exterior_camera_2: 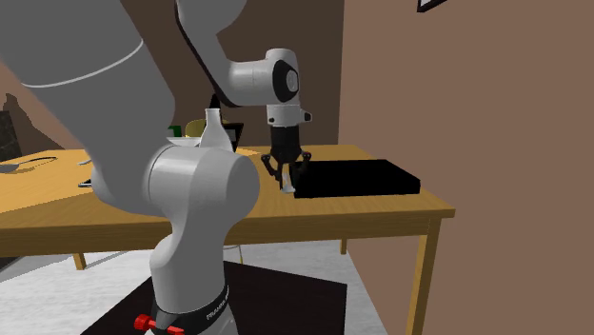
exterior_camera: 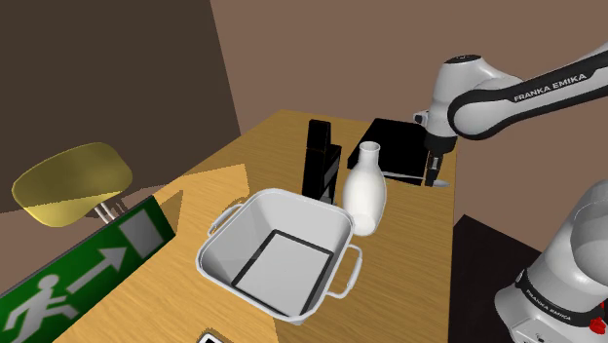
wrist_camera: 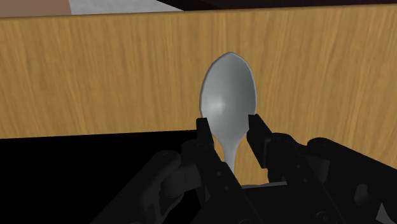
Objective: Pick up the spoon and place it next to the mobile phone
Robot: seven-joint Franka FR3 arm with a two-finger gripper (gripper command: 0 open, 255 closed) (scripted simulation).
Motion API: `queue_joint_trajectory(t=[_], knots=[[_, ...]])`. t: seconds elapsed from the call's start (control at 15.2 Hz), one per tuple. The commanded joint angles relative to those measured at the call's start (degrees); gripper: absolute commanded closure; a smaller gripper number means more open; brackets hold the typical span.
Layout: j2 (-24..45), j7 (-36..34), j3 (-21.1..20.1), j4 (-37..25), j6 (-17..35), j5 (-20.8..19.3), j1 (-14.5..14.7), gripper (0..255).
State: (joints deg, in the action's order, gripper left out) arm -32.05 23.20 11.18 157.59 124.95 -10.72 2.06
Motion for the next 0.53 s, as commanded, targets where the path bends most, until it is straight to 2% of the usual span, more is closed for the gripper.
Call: queue_joint_trajectory(t=[0.0,0.46], knots=[[-1.0,0.1,-0.2,-0.9,-1.9,0.1,0.0,255],[-3.7,0.4,-0.8,-4.6,-8.4,0.8,0.2,255]])
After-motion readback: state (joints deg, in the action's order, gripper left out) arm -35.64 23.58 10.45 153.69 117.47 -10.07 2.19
